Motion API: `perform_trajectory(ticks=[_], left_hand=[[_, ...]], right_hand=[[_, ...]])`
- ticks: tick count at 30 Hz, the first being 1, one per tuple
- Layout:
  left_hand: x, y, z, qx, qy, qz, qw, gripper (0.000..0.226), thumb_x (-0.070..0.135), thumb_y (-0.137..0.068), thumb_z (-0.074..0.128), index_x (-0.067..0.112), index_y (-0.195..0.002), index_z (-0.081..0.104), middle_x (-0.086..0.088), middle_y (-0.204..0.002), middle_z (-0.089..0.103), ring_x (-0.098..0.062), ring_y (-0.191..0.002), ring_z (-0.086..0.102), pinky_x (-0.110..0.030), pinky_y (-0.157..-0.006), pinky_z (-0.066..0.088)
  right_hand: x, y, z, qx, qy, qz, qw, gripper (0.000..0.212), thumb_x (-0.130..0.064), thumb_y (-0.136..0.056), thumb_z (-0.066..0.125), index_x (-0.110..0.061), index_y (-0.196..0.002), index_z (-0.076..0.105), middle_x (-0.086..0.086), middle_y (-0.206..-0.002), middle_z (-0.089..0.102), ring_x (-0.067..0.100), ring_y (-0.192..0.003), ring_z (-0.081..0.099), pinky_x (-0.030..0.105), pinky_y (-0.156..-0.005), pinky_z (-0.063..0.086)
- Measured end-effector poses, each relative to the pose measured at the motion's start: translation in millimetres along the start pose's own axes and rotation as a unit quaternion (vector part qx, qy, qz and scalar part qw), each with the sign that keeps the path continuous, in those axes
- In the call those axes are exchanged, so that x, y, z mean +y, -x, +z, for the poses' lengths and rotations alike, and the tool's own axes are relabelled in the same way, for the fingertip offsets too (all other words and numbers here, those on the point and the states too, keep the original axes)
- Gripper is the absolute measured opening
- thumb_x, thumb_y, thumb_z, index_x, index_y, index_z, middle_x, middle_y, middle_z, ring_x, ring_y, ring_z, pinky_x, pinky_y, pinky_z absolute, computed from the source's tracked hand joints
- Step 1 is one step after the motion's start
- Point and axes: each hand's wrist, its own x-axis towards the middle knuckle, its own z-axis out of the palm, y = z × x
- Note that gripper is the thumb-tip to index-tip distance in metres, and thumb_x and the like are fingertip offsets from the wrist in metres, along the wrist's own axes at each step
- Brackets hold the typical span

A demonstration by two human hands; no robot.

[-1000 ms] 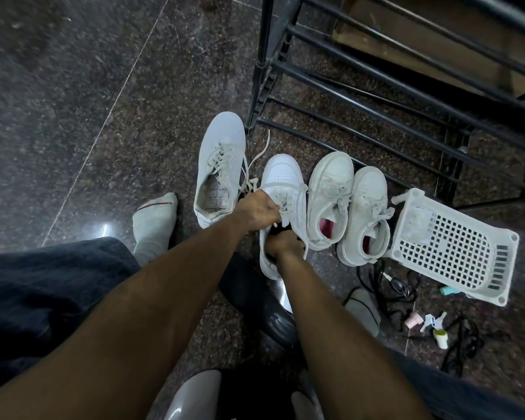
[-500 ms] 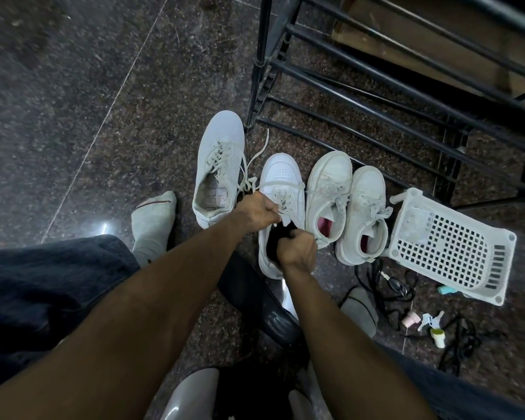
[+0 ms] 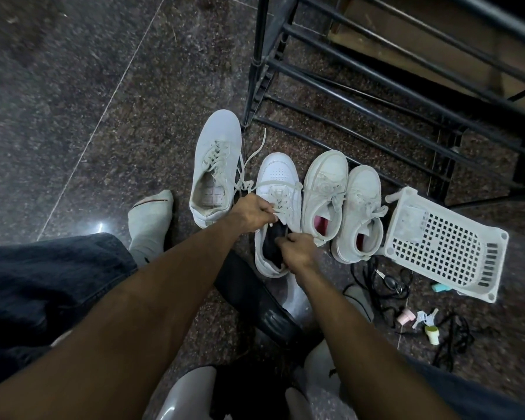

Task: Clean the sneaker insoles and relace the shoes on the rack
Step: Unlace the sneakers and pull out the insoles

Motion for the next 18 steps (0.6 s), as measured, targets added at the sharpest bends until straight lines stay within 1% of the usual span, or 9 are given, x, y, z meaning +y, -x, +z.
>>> perform_trajectory(ticks=[2,3,6,7,9,10,12,15,18], left_hand=[[1.6,-0.1,0.7,0.007,0.001,-0.006,1.000,0.004,0.012,-0.080,0.075,0.011,-0.084,0.077,0.003,-0.129,0.063,-0.013,-0.105,0.065,-0.025,-0.078,0.054],[2.0,0.2,0.7,0.010,0.005,-0.007,1.000,0.004,0.012,-0.080,0.075,0.011,-0.084,0.077,0.004,-0.129,0.063,-0.015,-0.103,0.067,-0.023,-0.072,0.053],[0.6,0.2,0.2,0.010,0.019,-0.006,1.000,0.002,0.011,-0.081,0.075,0.012,-0.080,0.076,0.003,-0.130,0.063,-0.015,-0.102,0.067,-0.020,-0.065,0.049],[0.4,1.2,0.3,0.007,0.022,-0.004,1.000,0.002,0.010,-0.081,0.074,0.011,-0.082,0.076,0.002,-0.130,0.063,-0.014,-0.104,0.066,-0.018,-0.065,0.048],[-0.1,2.9,0.4,0.006,0.021,-0.002,1.000,0.007,0.010,-0.082,0.073,0.008,-0.088,0.076,0.001,-0.130,0.062,-0.012,-0.107,0.064,-0.019,-0.073,0.048],[-0.7,2.8,0.6,0.007,0.020,-0.003,1.000,0.008,0.010,-0.082,0.073,0.008,-0.089,0.076,0.001,-0.130,0.062,-0.012,-0.108,0.064,-0.020,-0.080,0.049],[-1.0,2.2,0.6,0.007,0.010,-0.004,1.000,0.008,0.012,-0.082,0.073,0.009,-0.089,0.076,0.001,-0.131,0.062,-0.012,-0.111,0.062,-0.022,-0.091,0.048],[-0.7,0.4,1.3,0.006,0.008,-0.013,1.000,0.007,0.013,-0.082,0.074,0.012,-0.088,0.077,0.001,-0.132,0.061,-0.013,-0.112,0.062,-0.022,-0.095,0.046],[1.7,3.7,1.5,0.016,-0.004,-0.014,1.000,0.011,0.013,-0.083,0.073,0.010,-0.092,0.077,0.001,-0.127,0.065,-0.015,-0.108,0.064,-0.023,-0.094,0.049]], right_hand=[[0.3,-0.8,-7.8,-0.040,0.006,-0.006,0.999,0.024,-0.021,-0.089,0.061,-0.006,-0.070,0.062,0.008,-0.052,0.055,0.025,-0.043,0.056,0.021,-0.039,0.034],[-0.2,-1.2,-10.2,-0.043,-0.010,-0.004,0.999,0.025,-0.020,-0.089,0.063,-0.007,-0.067,0.059,0.007,-0.050,0.051,0.020,-0.039,0.050,0.021,-0.038,0.031],[-2.6,4.4,-12.3,-0.006,-0.080,0.000,0.997,0.028,-0.017,-0.087,0.066,-0.012,-0.061,0.055,0.000,-0.048,0.047,0.010,-0.038,0.039,0.024,-0.042,0.028],[-2.7,7.2,-13.4,0.002,-0.106,0.005,0.994,0.029,-0.014,-0.087,0.066,-0.013,-0.060,0.054,-0.005,-0.044,0.046,0.007,-0.035,0.037,0.022,-0.039,0.028],[-2.4,12.2,-20.1,-0.003,-0.144,0.010,0.990,0.027,-0.009,-0.086,0.065,-0.011,-0.062,0.053,-0.010,-0.036,0.042,0.001,-0.028,0.034,0.017,-0.032,0.026],[-1.0,13.7,-25.6,-0.015,-0.145,0.011,0.989,0.024,-0.007,-0.086,0.065,-0.009,-0.064,0.053,-0.008,-0.037,0.041,0.003,-0.027,0.032,0.017,-0.031,0.024],[2.9,16.1,-38.9,-0.055,-0.110,0.012,0.992,0.023,-0.009,-0.084,0.069,-0.009,-0.067,0.053,-0.001,-0.042,0.040,0.010,-0.029,0.032,0.018,-0.033,0.022],[13.6,22.9,-60.0,-0.149,-0.054,0.024,0.987,0.031,-0.009,-0.084,0.070,-0.012,-0.061,0.050,-0.002,-0.041,0.042,0.012,-0.032,0.032,0.020,-0.036,0.022],[24.5,40.1,-78.3,-0.270,0.016,0.038,0.962,0.038,-0.009,-0.085,0.070,-0.015,-0.056,0.047,-0.004,-0.039,0.044,0.011,-0.033,0.037,0.019,-0.036,0.023]])
